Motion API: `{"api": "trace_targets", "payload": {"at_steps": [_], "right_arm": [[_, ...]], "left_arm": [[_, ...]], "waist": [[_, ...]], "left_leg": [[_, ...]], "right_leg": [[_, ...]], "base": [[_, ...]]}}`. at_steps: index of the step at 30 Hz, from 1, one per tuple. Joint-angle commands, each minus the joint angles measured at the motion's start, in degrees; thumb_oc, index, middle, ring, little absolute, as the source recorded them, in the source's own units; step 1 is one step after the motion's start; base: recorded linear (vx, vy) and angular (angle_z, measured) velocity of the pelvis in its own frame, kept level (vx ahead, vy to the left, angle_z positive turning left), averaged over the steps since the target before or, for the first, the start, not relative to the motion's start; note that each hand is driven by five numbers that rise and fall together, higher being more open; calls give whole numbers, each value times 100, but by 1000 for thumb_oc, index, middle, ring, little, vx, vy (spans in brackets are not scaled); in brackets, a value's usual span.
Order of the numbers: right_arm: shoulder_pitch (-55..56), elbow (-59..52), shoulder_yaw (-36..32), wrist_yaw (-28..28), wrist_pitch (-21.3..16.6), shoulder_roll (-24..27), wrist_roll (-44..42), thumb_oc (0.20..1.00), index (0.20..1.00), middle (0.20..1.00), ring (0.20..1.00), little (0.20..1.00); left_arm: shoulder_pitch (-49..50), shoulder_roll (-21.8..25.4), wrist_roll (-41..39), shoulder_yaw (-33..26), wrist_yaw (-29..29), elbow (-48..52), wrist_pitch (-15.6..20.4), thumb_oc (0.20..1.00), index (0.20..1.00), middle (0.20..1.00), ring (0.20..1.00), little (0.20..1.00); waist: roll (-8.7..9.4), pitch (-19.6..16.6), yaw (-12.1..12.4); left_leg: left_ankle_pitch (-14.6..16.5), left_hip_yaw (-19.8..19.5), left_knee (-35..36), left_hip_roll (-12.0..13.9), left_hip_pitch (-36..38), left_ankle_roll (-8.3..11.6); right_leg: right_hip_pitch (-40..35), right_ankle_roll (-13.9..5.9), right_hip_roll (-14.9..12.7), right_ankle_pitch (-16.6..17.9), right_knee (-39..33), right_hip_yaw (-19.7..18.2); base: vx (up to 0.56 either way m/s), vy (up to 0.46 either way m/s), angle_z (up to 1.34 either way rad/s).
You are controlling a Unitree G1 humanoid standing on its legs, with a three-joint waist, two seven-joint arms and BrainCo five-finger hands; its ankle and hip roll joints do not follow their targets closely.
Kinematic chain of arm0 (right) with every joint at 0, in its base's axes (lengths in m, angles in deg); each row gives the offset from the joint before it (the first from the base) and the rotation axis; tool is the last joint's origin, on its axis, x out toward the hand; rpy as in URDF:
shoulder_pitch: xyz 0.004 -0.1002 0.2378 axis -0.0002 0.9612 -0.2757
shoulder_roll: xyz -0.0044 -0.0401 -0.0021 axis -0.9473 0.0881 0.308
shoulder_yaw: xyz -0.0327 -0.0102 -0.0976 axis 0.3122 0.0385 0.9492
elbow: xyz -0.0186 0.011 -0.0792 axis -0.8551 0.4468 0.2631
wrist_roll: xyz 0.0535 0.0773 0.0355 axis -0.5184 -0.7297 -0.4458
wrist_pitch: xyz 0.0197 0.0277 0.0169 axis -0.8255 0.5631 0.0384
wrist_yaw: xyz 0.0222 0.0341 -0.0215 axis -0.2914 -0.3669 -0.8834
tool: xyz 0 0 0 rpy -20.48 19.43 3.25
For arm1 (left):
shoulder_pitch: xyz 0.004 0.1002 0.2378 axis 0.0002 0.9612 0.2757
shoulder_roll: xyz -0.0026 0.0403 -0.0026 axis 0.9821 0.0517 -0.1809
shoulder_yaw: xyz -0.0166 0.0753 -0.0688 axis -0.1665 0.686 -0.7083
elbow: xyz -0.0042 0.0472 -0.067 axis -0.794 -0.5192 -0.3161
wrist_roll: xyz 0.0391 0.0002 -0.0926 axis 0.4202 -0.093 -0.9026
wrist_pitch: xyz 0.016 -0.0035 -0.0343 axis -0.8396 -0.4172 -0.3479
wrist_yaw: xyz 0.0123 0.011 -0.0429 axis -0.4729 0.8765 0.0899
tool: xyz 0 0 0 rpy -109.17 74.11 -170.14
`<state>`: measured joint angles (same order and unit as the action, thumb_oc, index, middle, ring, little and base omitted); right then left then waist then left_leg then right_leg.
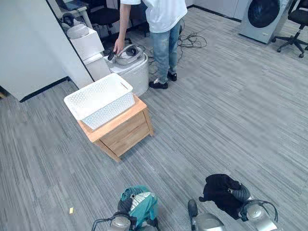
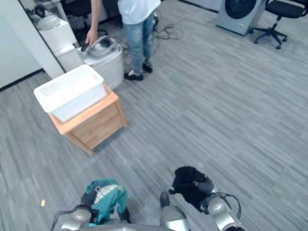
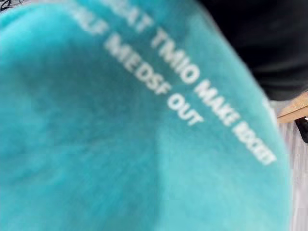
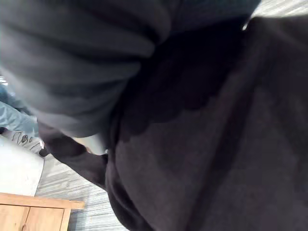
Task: Tidy up the quilt and then pick up the clothes from the bed and put them into the laundry hamper.
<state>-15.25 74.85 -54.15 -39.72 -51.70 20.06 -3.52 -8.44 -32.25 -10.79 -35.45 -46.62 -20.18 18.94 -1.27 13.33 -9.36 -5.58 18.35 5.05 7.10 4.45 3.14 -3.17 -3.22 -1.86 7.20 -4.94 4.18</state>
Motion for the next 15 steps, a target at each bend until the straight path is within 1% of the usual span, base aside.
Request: {"api": "trace_targets", "payload": {"at_steps": [1, 2, 3, 4, 5, 6, 7, 8, 9, 10, 11, 12, 13, 14, 15], "right_arm": [[-469, 196, -411, 171, -163, 39, -994, 200, 200, 200, 200, 200], [-471, 142, -395, 146, -176, 48, -1013, 200, 200, 200, 200, 200], [-462, 92, -410, 164, -235, 44, -1042, 200, 200, 200, 200, 200], [-447, 66, -411, 153, -255, 16, -1074, 200, 200, 200, 200, 200], [-448, 42, -414, 154, -272, -3, -1117, 200, 200, 200, 200, 200], [-479, 65, -372, 154, -275, -9, -1123, 200, 200, 200, 200, 200], [-512, 103, -333, 145, -278, -14, -1103, 200, 200, 200, 200, 200], [-520, 138, -303, 126, -250, -24, -1073, 200, 200, 200, 200, 200], [-519, 209, -277, 114, -243, -17, -1028, 200, 200, 200, 200, 200], [-523, 217, -274, 115, -248, -16, -1028, 200, 200, 200, 200, 200], [-494, 278, -288, 90, -225, -6, -998, 200, 200, 200, 200, 200], [-460, 299, -304, 67, -217, -16, -988, 200, 200, 200, 200, 200], [-457, 301, -303, 66, -219, -15, -987, 200, 200, 200, 200, 200], [-453, 335, -311, 24, -171, -20, -959, 200, 200, 200, 200, 200], [-413, 433, -308, -18, -129, -48, -883, 200, 200, 200, 200, 200]], "left_arm": [[-313, 268, -530, -225, -18, 849, 395, 200, 200, 200, 200, 200], [-345, 280, -560, -237, -20, 842, 392, 200, 200, 200, 200, 200], [-378, 309, -584, -257, -52, 814, 421, 200, 200, 200, 200, 200], [-367, 311, -623, -271, -63, 815, 438, 200, 200, 200, 200, 200], [-377, 325, -679, -289, -71, 870, 454, 200, 200, 200, 200, 200], [-410, 316, -713, -295, -95, 812, 454, 200, 200, 200, 200, 200], [-439, 299, -743, -321, -131, 735, 435, 200, 200, 200, 200, 200], [-445, 295, -749, -351, -127, 705, 423, 200, 200, 200, 200, 200], [-438, 280, -692, -349, -117, 661, 396, 200, 200, 200, 200, 200], [-437, 279, -691, -351, -118, 663, 394, 200, 200, 200, 200, 200], [-397, 317, -502, -352, -102, 692, 331, 200, 200, 200, 200, 200], [-382, 337, -434, -359, -91, 671, 308, 200, 200, 200, 200, 200], [-376, 336, -431, -360, -91, 676, 306, 200, 200, 200, 200, 200], [-276, 370, -478, -466, -79, 660, 289, 200, 200, 200, 200, 200], [-248, 392, -463, -494, -67, 667, 249, 200, 200, 200, 200, 200]], "waist": [[341, 319, 612], [327, 297, 613], [333, 279, 581], [350, 280, 566], [367, 283, 584], [420, 293, 623], [452, 299, 624], [467, 268, 640], [454, 249, 639], [456, 260, 634], [456, 219, 631], [430, 176, 621], [433, 183, 613], [394, 92, 699], [364, 44, 728]], "left_leg": [[1139, -54, -982, -104, -161, 68], [1120, -232, -975, -163, -207, 73], [1134, -328, -1007, -203, -211, 113], [1098, -301, -1084, -183, -224, 155], [996, -302, -1343, -150, -328, 208], [939, -208, -1610, -126, -481, 232], [946, 75, -1694, -35, -580, 255], [924, 371, -1639, 46, -633, 239], [1014, 743, -1511, 182, -546, 271], [1014, 740, -1506, 177, -533, 270], [798, 1414, -1323, 426, -496, 271], [750, 1709, -1116, 517, -369, 251], [725, 1706, -1069, 498, -342, 249], [759, 1545, -903, 343, -261, 199], [792, 1371, -765, 196, -169, 148]], "right_leg": [[-62, -462, -472, -1126, 16, 355], [-41, -446, -469, -1131, 32, 385], [-72, -428, -477, -1132, 39, 445], [-108, -413, -490, -1137, 42, 490], [-160, -383, -496, -1161, 30, 568], [-231, -357, -534, -1184, 12, 675], [-322, -366, -563, -1218, -4, 887], [-357, -369, -590, -1225, -6, 1015], [-502, -442, -622, -1315, -6, 1222], [-516, -445, -625, -1318, -6, 1226], [-617, -460, -671, -1302, -2, 1604], [-659, -480, -682, -1284, 18, 1827], [-674, -483, -686, -1282, 16, 1836], [-764, -534, -697, -1261, 105, 2025], [-750, -539, -766, -1307, 417, 2097]], "base": [[5, -35, -5], [15, -70, -1], [-5, -62, 16], [-12, -52, 44], [-30, -50, 47], [-36, -40, 57], [-29, -20, 46], [62, 37, 61], [74, 44, 80], [100, 109, 138], [51, 117, 134], [51, 117, 106], [130, 159, 102], [188, 200, 115], [190, 206, 116]]}}
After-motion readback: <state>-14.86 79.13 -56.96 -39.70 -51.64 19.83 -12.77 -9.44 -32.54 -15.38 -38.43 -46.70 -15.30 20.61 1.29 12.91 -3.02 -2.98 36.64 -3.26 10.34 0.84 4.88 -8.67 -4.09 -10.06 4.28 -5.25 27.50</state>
